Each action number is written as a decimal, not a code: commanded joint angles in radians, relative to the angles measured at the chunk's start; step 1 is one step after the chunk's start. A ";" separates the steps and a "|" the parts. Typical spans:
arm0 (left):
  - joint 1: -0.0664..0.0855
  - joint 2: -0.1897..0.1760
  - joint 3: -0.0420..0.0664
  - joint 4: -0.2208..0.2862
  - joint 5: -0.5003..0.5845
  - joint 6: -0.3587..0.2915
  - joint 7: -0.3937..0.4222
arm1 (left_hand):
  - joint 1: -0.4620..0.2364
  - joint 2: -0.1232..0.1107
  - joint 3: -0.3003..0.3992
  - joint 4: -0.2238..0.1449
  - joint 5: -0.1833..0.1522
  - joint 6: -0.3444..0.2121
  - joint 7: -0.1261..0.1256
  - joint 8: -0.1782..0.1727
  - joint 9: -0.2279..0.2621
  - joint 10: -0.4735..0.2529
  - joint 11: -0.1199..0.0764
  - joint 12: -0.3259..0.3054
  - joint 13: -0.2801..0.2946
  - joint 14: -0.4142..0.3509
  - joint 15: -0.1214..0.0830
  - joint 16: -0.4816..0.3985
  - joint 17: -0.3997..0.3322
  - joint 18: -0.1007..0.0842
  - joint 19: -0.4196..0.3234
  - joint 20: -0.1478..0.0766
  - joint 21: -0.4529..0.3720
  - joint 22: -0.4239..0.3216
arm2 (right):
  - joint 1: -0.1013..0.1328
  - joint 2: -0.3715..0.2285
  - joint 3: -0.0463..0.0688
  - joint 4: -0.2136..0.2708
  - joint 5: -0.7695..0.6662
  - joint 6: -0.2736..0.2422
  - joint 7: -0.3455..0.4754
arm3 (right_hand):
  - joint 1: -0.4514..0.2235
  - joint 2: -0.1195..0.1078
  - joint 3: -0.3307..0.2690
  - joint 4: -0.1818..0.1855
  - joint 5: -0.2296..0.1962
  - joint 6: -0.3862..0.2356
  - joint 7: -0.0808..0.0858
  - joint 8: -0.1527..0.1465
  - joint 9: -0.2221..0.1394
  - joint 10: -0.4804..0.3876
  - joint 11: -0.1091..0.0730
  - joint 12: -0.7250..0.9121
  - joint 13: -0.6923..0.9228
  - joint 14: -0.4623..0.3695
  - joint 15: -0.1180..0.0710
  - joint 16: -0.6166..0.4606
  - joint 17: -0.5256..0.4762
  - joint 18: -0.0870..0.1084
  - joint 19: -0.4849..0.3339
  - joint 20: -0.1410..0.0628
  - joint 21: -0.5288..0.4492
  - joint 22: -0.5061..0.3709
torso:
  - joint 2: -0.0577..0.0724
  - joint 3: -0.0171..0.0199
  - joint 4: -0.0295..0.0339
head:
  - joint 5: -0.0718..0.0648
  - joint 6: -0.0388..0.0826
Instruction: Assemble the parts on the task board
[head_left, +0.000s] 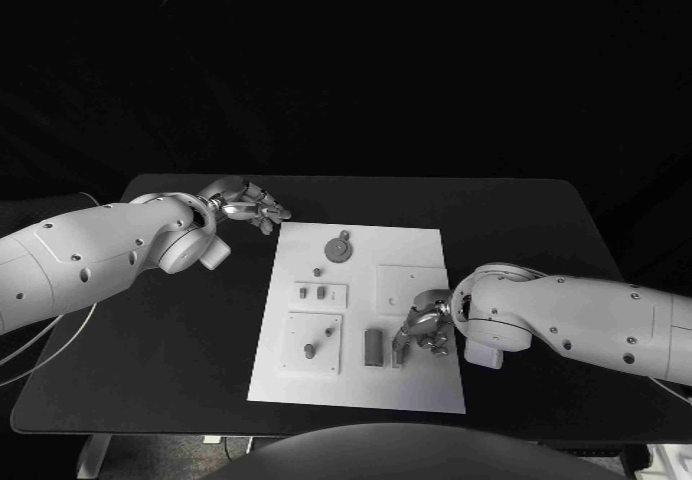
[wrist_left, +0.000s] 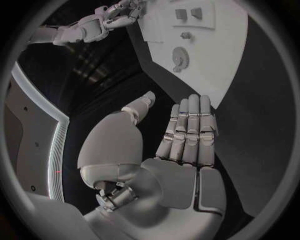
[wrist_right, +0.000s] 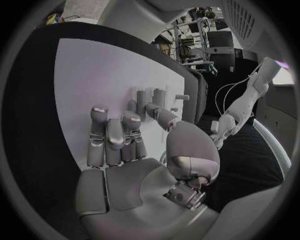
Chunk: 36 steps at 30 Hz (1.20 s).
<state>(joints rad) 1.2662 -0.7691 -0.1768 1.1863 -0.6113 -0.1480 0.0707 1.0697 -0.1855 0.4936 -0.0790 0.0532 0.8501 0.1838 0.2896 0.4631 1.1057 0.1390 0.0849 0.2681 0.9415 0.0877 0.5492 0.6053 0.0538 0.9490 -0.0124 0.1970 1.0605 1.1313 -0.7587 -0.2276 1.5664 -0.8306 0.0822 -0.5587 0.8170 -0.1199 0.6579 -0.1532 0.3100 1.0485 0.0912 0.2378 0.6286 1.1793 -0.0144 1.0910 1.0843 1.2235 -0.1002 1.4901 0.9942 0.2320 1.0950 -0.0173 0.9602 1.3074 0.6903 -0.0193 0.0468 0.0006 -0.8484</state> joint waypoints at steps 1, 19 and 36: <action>0.001 0.002 0.001 0.002 -0.003 0.012 0.004 | -0.010 0.000 0.000 0.006 0.000 -0.002 -0.002 0.003 -0.001 0.004 0.001 0.003 0.001 0.007 -0.001 -0.007 0.002 0.016 0.004 0.000 -0.006 0.001 | -0.001 0.003 0.000 0.003 -0.001 0.019 0.009 | -0.013 -0.004 0.001 0.011 -0.005 -0.001 0.004 -0.006 -0.002 -0.004 -0.001 0.002 -0.001 -0.004 -0.002 -0.004 -0.002 0.030 0.001 0.000 -0.004 0.002 | 0.000 0.0000 -0.0004 | 0.000 0.000; 0.001 0.004 0.001 0.001 -0.006 0.013 0.003 | -0.009 0.000 -0.001 0.006 0.000 -0.002 -0.002 0.003 -0.001 0.004 0.001 0.002 0.001 0.008 -0.001 -0.008 0.003 0.016 0.004 0.000 -0.006 0.002 | -0.002 0.006 -0.002 0.010 -0.001 0.038 0.018 | -0.002 -0.017 0.012 0.021 -0.006 -0.003 0.004 -0.006 -0.003 -0.007 -0.001 0.004 0.000 -0.008 -0.004 -0.003 -0.004 0.030 -0.001 -0.005 -0.002 0.005 | 0.000 -0.0001 -0.0002 | 0.001 -0.004; 0.001 0.003 0.001 0.002 -0.007 0.012 0.001 | -0.008 0.000 -0.001 0.006 0.000 -0.002 -0.002 0.003 -0.002 0.004 0.002 0.002 0.002 0.008 -0.001 -0.009 0.004 0.016 0.004 0.000 -0.007 0.003 | -0.002 -0.003 -0.004 0.018 -0.039 0.029 0.022 | 0.008 0.004 0.005 -0.004 -0.006 -0.004 0.004 -0.004 -0.003 -0.008 0.000 0.006 0.001 -0.009 -0.003 -0.002 -0.004 0.030 -0.004 -0.004 -0.001 0.007 | 0.000 -0.0004 0.0003 | 0.003 -0.004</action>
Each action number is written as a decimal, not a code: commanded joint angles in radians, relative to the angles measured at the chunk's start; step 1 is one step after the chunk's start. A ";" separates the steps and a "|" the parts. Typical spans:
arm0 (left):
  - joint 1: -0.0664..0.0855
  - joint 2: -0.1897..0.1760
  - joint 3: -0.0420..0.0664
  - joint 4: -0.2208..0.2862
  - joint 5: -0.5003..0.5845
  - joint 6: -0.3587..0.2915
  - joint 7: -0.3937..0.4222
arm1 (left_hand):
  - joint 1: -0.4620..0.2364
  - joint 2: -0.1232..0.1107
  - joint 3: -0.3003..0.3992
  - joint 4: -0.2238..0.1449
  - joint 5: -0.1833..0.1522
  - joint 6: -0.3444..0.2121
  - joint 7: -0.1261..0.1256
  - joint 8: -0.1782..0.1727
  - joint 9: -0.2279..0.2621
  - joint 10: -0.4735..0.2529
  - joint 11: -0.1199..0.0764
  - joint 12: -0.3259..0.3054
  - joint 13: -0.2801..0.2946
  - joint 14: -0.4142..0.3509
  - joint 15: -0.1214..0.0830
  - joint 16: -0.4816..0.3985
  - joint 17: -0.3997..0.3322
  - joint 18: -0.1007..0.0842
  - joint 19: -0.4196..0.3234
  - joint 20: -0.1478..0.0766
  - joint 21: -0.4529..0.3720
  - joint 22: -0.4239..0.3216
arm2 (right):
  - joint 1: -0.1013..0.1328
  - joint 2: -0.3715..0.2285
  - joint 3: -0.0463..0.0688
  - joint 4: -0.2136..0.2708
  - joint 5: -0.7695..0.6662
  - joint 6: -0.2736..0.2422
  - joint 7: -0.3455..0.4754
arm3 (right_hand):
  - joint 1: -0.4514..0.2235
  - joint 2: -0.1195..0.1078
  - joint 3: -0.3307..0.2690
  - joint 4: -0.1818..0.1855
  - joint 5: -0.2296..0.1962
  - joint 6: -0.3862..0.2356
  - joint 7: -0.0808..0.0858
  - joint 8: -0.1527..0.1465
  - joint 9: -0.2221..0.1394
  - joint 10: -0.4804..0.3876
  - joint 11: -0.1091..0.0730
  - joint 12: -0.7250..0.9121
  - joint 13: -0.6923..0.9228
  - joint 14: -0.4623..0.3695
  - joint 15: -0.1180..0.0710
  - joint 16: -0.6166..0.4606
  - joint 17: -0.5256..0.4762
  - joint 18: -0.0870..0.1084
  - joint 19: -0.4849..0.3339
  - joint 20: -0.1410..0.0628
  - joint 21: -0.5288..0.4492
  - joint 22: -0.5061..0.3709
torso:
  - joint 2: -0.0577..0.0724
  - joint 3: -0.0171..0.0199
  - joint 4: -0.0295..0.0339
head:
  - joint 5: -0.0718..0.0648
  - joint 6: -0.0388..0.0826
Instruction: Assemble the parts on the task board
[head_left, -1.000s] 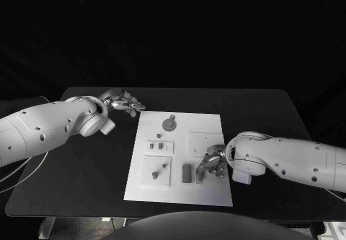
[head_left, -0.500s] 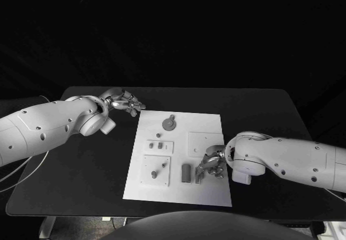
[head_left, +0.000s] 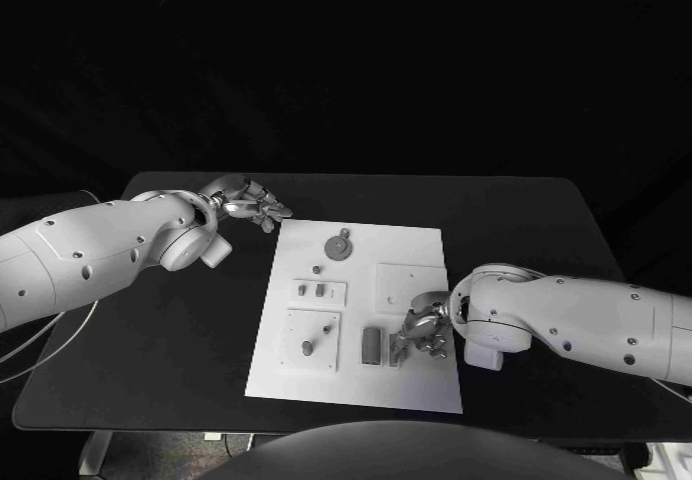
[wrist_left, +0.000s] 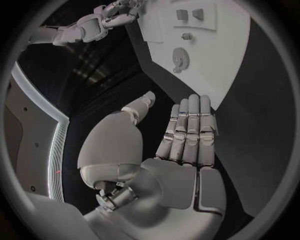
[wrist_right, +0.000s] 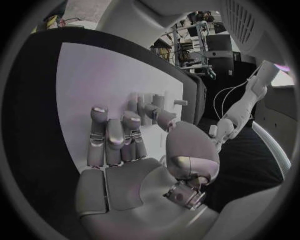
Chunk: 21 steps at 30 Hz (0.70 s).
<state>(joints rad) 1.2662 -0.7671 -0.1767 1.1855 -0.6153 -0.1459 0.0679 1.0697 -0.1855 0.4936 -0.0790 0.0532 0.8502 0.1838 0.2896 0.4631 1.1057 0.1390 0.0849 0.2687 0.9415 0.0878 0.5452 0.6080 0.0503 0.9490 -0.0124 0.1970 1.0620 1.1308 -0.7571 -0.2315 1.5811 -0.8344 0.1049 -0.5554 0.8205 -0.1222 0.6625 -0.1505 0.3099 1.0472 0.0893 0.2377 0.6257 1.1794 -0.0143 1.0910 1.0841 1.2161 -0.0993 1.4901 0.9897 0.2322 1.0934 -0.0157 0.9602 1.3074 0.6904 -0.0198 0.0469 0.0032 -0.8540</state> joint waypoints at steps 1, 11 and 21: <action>0.001 0.001 0.001 0.002 -0.003 0.010 0.004 | -0.008 0.000 -0.001 0.007 0.000 -0.002 -0.002 0.003 -0.001 0.004 0.002 0.002 0.001 0.008 -0.001 -0.005 0.002 0.020 0.004 0.000 -0.007 0.001 | -0.001 -0.008 0.000 0.005 -0.047 0.001 0.022 | 0.002 0.004 -0.002 -0.007 -0.006 -0.002 0.007 -0.004 0.000 -0.008 0.000 0.006 0.001 -0.002 -0.003 -0.002 0.000 0.030 -0.003 -0.005 -0.001 0.007 | 0.000 0.0001 0.0002 | 0.001 0.002; 0.001 -0.003 0.001 0.003 -0.003 0.004 0.008 | -0.007 0.000 -0.001 0.007 0.000 -0.002 -0.002 0.004 -0.001 0.004 0.002 0.002 0.001 0.008 -0.001 -0.005 0.002 0.019 0.004 0.000 -0.007 0.001 | -0.001 -0.068 0.000 0.038 -0.161 -0.049 0.123 | 0.009 -0.049 0.007 0.001 -0.005 -0.012 0.009 -0.008 -0.004 -0.008 0.002 0.006 0.000 -0.005 -0.004 -0.004 -0.007 0.030 0.001 -0.006 -0.002 0.005 | 0.000 0.0006 -0.0003 | 0.005 0.008; 0.001 -0.007 0.001 0.005 -0.003 -0.008 0.015 | -0.006 0.000 -0.001 0.006 0.000 -0.001 -0.003 0.004 -0.001 0.004 0.001 0.002 0.001 0.009 -0.001 -0.006 0.003 0.020 0.005 0.000 -0.007 0.002 | -0.001 -0.133 0.000 0.081 -0.415 -0.269 0.396 | 0.162 -0.055 0.031 -0.073 -0.007 -0.073 0.033 -0.029 -0.007 -0.009 0.025 0.025 0.009 -0.010 0.010 -0.010 -0.022 0.030 0.005 -0.009 -0.003 0.003 | 0.000 0.0012 -0.0009 | 0.004 0.010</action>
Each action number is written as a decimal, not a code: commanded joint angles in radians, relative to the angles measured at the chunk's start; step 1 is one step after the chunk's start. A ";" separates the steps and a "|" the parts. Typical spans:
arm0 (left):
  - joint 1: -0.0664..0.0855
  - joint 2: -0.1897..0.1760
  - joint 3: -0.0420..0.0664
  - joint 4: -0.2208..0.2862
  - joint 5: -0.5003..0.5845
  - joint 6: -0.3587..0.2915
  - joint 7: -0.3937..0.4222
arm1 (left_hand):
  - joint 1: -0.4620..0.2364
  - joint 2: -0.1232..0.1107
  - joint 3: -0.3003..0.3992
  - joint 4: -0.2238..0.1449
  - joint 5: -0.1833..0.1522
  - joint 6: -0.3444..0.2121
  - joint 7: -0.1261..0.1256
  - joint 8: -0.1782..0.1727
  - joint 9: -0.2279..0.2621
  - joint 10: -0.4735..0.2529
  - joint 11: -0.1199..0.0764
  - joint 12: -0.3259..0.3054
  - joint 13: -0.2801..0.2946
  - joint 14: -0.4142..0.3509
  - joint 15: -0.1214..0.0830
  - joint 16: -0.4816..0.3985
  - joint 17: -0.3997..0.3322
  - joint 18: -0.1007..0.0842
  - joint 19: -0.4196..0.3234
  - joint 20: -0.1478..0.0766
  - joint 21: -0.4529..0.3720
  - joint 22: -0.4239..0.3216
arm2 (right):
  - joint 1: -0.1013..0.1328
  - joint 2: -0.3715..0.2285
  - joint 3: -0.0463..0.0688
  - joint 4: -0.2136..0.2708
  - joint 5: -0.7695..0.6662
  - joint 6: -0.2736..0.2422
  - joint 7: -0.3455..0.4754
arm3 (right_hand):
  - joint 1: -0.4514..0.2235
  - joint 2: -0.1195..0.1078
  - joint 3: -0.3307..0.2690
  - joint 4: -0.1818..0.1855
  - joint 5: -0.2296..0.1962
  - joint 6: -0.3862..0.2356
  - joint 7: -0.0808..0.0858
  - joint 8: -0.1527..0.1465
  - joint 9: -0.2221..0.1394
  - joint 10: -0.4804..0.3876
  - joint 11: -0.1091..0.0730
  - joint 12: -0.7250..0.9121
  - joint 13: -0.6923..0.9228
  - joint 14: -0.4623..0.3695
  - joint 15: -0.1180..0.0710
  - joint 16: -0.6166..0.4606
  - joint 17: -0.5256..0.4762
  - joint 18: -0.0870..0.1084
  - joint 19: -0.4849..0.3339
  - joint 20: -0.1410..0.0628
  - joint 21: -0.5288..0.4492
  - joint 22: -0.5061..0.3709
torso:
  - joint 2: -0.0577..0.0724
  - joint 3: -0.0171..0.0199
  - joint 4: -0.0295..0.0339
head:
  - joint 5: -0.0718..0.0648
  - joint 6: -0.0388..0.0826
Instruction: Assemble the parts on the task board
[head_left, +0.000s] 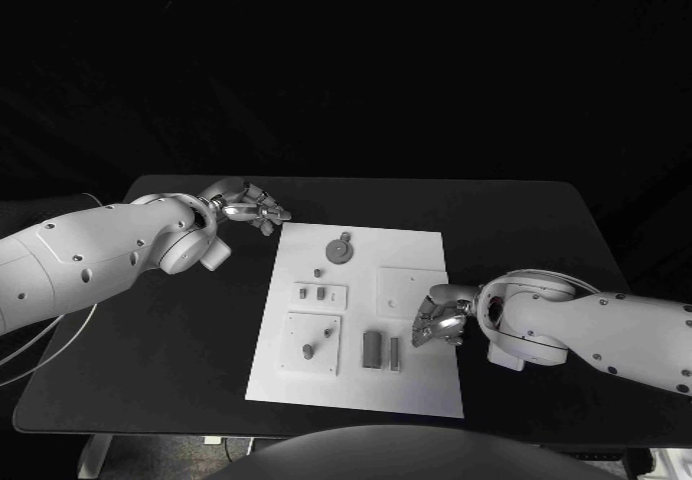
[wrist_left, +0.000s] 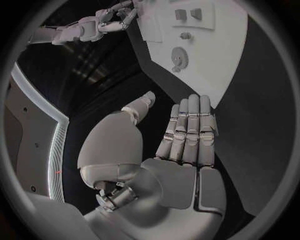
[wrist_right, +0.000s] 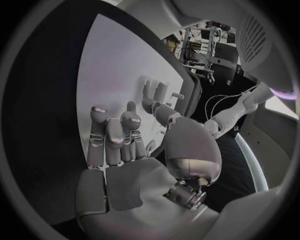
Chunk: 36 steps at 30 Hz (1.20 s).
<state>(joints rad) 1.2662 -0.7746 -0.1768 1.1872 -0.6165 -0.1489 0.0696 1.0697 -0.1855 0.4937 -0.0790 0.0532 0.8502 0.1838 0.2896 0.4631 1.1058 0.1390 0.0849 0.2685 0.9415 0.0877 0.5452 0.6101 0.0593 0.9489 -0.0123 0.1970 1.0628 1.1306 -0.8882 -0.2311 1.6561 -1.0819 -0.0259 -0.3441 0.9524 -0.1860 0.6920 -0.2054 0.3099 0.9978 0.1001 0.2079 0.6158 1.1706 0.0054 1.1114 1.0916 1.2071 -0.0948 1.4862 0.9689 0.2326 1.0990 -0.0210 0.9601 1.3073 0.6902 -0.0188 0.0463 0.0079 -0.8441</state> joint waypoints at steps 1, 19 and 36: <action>0.001 0.001 0.001 0.004 -0.002 -0.004 0.013 | -0.006 0.000 -0.001 0.006 0.000 -0.001 -0.003 0.004 -0.001 0.005 0.001 0.003 0.002 0.009 -0.001 -0.006 0.001 0.011 0.005 0.000 -0.007 0.001 | -0.001 -0.004 0.000 0.007 -0.182 -0.152 0.213 | 0.053 0.018 -0.003 -0.035 -0.009 -0.026 0.024 0.002 0.003 -0.003 0.009 0.006 0.002 -0.004 0.007 -0.007 -0.005 0.029 -0.002 0.000 -0.004 0.003 | 0.000 0.0003 -0.0005 | -0.001 0.002; 0.001 0.001 0.001 0.003 -0.002 -0.001 0.012 | -0.004 0.002 0.000 0.006 0.000 0.000 -0.003 0.005 -0.001 0.006 0.001 0.003 0.002 0.009 -0.001 -0.006 0.003 0.011 0.005 0.000 -0.007 0.002 | -0.046 0.014 -0.001 -0.008 -0.336 -0.235 0.304 | 0.106 0.039 -0.013 -0.065 -0.006 -0.015 0.022 0.009 -0.001 -0.004 0.006 0.010 -0.002 -0.012 0.009 -0.011 -0.013 0.029 -0.005 0.009 -0.006 0.002 | 0.000 0.0000 0.0009 | -0.003 -0.001; 0.001 0.001 0.001 0.003 -0.002 0.002 0.010 | -0.005 0.004 -0.001 0.007 0.000 -0.001 -0.003 0.005 -0.001 0.005 0.001 0.003 0.002 0.009 -0.001 -0.007 0.004 0.010 0.005 0.000 -0.008 0.002 | -0.066 0.041 -0.002 -0.023 -0.343 -0.183 0.294 | 0.074 0.050 -0.027 -0.009 -0.005 0.017 0.011 0.024 -0.009 0.000 -0.005 0.008 -0.010 -0.011 0.002 -0.010 -0.011 0.029 -0.007 0.013 -0.008 0.002 | 0.000 -0.0002 0.0011 | -0.001 -0.008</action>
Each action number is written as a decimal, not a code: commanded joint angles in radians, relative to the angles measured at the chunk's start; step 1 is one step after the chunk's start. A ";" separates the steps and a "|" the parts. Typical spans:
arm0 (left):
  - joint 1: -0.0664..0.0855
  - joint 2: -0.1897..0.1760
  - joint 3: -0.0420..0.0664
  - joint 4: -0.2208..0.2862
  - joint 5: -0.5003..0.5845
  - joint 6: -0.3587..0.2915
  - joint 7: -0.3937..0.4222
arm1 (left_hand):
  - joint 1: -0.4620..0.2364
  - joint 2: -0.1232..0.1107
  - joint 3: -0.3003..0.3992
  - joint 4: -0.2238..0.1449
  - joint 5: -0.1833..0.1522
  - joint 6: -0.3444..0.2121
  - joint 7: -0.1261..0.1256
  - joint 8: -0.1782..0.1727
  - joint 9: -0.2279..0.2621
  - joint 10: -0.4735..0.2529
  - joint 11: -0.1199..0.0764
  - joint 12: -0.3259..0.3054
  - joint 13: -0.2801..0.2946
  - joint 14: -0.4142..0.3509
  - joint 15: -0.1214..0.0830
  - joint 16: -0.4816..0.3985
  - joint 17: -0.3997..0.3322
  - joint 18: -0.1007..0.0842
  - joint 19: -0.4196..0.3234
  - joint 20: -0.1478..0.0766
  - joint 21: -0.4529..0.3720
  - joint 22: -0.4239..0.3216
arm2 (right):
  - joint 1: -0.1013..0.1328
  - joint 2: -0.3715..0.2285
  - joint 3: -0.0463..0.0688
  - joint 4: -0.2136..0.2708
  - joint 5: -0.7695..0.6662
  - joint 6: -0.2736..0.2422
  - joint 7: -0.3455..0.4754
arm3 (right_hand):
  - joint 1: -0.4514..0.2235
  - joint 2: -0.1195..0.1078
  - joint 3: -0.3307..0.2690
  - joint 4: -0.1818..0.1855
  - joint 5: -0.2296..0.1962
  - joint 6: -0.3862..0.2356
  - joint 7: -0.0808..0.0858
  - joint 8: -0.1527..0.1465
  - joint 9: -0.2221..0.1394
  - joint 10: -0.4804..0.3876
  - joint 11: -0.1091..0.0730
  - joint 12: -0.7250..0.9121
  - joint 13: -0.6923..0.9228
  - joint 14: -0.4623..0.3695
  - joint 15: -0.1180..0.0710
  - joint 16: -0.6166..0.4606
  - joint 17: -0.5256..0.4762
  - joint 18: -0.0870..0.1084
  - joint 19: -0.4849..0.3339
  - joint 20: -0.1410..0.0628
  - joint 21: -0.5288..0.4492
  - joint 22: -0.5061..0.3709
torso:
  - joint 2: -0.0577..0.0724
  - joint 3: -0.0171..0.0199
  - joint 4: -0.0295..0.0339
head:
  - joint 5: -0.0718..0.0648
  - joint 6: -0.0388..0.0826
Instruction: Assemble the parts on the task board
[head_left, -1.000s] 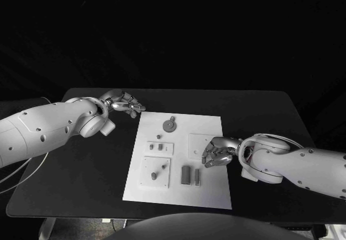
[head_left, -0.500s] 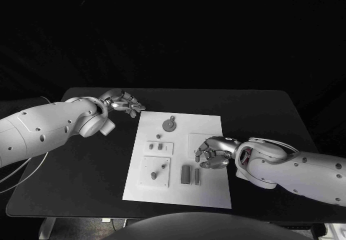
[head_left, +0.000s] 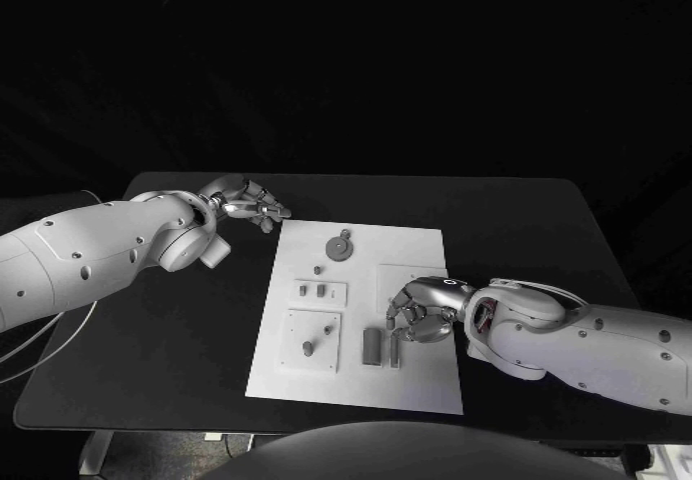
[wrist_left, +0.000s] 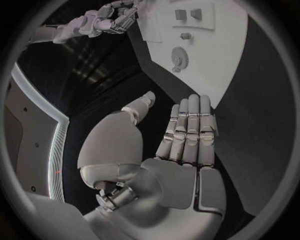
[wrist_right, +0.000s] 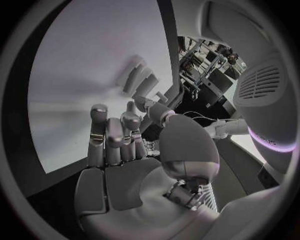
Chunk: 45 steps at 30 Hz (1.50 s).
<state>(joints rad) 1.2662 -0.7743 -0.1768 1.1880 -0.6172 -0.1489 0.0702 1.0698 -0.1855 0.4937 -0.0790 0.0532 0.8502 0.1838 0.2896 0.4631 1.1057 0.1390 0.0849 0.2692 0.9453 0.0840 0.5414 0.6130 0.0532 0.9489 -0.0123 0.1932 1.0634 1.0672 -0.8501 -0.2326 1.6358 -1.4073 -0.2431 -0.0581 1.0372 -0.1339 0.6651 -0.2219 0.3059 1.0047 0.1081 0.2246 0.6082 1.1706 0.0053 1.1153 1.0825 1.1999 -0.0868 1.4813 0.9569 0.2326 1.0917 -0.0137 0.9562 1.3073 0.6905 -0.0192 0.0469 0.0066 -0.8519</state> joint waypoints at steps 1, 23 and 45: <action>0.001 0.001 0.001 0.002 -0.001 0.002 0.009 | -0.005 0.004 -0.001 0.007 0.000 -0.001 -0.003 0.005 -0.001 0.005 0.001 0.003 0.002 0.006 0.003 -0.004 0.001 0.016 0.005 0.000 -0.004 0.001 | -0.004 0.004 0.000 -0.004 -0.018 0.037 0.007 | -0.012 -0.001 -0.001 0.011 -0.001 0.012 0.002 0.008 -0.002 0.000 -0.005 0.004 -0.001 -0.004 -0.007 -0.006 0.001 0.029 0.000 0.006 -0.004 0.002 | 0.000 0.0000 0.0005 | 0.000 -0.001; 0.001 0.000 0.001 0.001 -0.001 0.003 0.006 | -0.009 0.009 -0.003 0.012 0.000 -0.002 -0.002 0.004 -0.002 0.004 0.002 0.002 0.002 0.005 0.003 -0.006 0.004 0.016 0.005 0.000 -0.006 0.002 | -0.008 0.011 -0.002 -0.024 -0.029 0.070 -0.005 | -0.029 0.007 -0.004 0.048 -0.001 0.022 -0.002 0.013 -0.007 0.000 -0.009 0.003 -0.004 -0.007 -0.010 -0.005 0.000 0.029 -0.003 0.005 -0.005 0.003 | 0.000 -0.0001 -0.0002 | 0.002 -0.006; 0.001 -0.001 0.001 0.001 -0.001 0.002 0.004 | -0.011 0.011 -0.004 0.014 0.000 -0.003 -0.002 0.004 -0.002 0.003 0.002 0.001 0.002 0.005 0.003 -0.008 0.005 0.016 0.005 0.000 -0.007 0.003 | -0.015 0.024 -0.002 -0.035 -0.046 0.080 -0.009 | -0.020 0.046 -0.001 0.045 -0.001 0.031 -0.006 0.019 -0.008 -0.001 -0.012 0.004 -0.005 -0.008 -0.011 -0.003 0.003 0.029 -0.007 0.005 -0.004 0.006 | 0.000 -0.0006 0.0001 | 0.004 -0.008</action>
<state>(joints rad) 1.2662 -0.7758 -0.1768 1.1871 -0.6176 -0.1488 0.0684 1.0658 -0.1816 0.4892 -0.0691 0.0532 0.8502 0.1838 0.2896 0.4623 1.1058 0.1390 0.0849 0.2696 0.9453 0.0840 0.5375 0.6171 0.0591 0.9489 -0.0123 0.1932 1.0649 1.0550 -0.8284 -0.2335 1.6008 -1.4326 -0.1781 -0.0651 1.0174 -0.0956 0.6639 -0.1792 0.3059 1.0269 0.1010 0.2395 0.6011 1.1705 -0.0021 1.1152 1.0791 1.1908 -0.0923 1.4814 0.9592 0.2326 1.0900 -0.0120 0.9562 1.3079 0.6904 -0.0198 0.0470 0.0100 -0.8596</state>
